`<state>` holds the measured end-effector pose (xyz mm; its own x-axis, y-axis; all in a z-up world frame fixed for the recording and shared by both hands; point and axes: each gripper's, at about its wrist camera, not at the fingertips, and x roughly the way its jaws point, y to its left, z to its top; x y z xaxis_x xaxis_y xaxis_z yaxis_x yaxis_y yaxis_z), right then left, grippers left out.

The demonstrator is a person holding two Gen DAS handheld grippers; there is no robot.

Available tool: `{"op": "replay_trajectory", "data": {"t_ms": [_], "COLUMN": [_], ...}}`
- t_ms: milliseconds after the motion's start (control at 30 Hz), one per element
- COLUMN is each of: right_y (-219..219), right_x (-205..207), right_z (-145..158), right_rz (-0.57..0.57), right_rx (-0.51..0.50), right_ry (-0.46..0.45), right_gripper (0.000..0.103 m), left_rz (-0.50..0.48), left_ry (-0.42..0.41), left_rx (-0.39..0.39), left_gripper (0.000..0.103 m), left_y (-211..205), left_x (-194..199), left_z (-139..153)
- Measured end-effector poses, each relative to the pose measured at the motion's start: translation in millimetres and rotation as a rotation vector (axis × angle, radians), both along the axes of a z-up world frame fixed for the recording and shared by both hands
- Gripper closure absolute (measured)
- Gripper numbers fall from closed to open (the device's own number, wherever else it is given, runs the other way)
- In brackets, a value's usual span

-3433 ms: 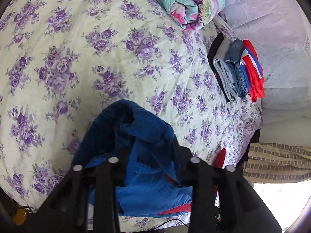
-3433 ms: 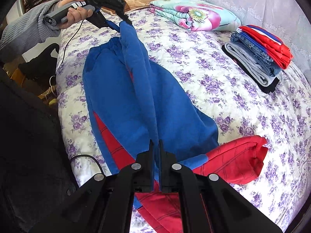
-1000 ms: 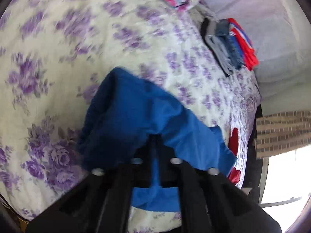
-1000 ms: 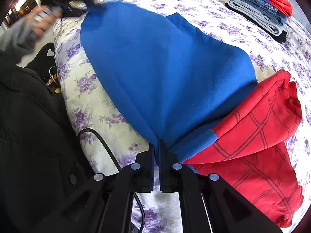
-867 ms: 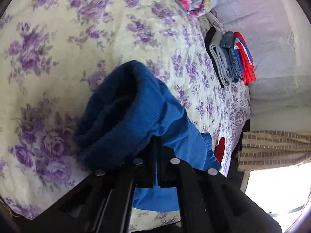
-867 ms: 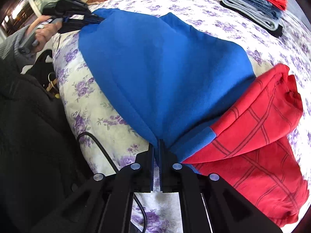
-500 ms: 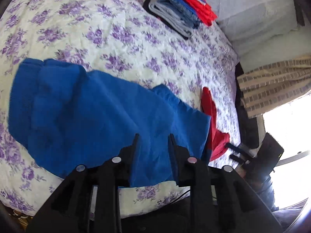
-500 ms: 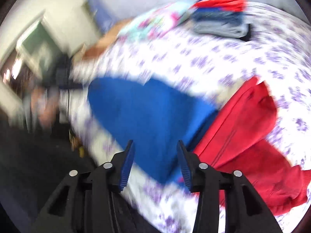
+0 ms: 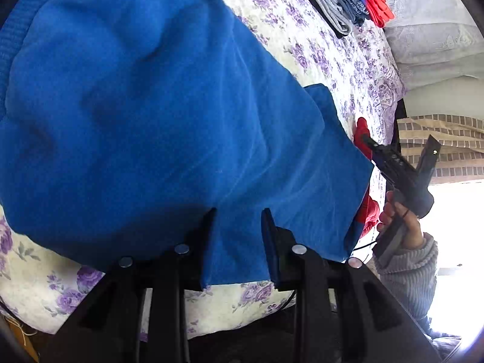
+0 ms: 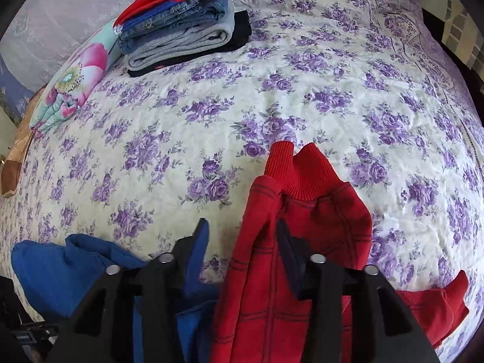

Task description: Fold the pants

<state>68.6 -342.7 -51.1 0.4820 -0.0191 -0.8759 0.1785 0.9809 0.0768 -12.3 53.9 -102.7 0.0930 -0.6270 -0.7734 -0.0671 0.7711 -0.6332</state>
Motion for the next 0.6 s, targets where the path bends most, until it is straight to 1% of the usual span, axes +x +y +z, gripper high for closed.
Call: {"op": "replay_trajectory", "data": {"t_ms": [33,67,133,167,200,233,267,300,333,367,400,433,500,533,567,600], "right_y": [-3,-7,-20,-26,-34,-43,-54,-70,-89,-109,-129,-145,-168,-174,-174,-171], "right_x": [-3,-8,-24,-34,-49,-68,-86,-110,-135,-160,-183,-199,-218,-223,-227,-232], "right_z": [-1,2,17,30,47,64,78,88,89,83,70,52,11,-5,-13,-17], "right_rz": [-0.004,-0.014,-0.051,-0.059,-0.058,-0.056,-0.074,-0.118,-0.175,-0.256,-0.347,-0.413,-0.526,-0.568,-0.595,-0.611], "right_rx": [0.004,0.013,0.092,0.142,0.223,0.293,0.317,0.345,0.387,0.416,0.432,0.46,0.526,0.55,0.566,0.593], "right_ry": [-0.013,-0.029,-0.099,-0.148,-0.231,-0.318,-0.377,-0.429,-0.477,-0.499,-0.481,-0.441,-0.368,-0.331,-0.328,-0.357], "right_gripper": [0.086,0.099,0.099,0.099,0.099,0.099,0.099,0.099,0.099,0.099,0.099,0.099,0.099,0.099,0.099,0.099], "left_rz": [0.0,0.0,0.001,0.003,0.005,0.006,0.006,0.004,0.001,-0.001,-0.001,-0.001,-0.002,-0.004,-0.008,-0.011], "left_ry": [0.002,0.005,0.013,0.017,0.022,0.026,0.03,0.034,0.038,0.041,0.045,0.049,0.061,0.065,0.07,0.074], "left_rx": [-0.002,-0.003,-0.007,-0.01,-0.012,-0.014,-0.017,-0.019,-0.022,-0.024,-0.027,-0.032,-0.043,-0.045,-0.045,-0.044], "left_gripper": [0.076,0.076,0.076,0.076,0.076,0.076,0.076,0.076,0.076,0.076,0.076,0.076,0.076,0.076,0.076,0.076], "left_y": [1,0,2,3,2,-1,-1,-1,0,0,-1,0,0,-2,-2,-3], "left_x": [0,1,3,3,5,8,9,9,10,10,11,12,14,15,16,16], "left_z": [0,0,-2,-2,-3,-4,-5,-5,-6,-6,-6,-7,-9,-9,-10,-10]}}
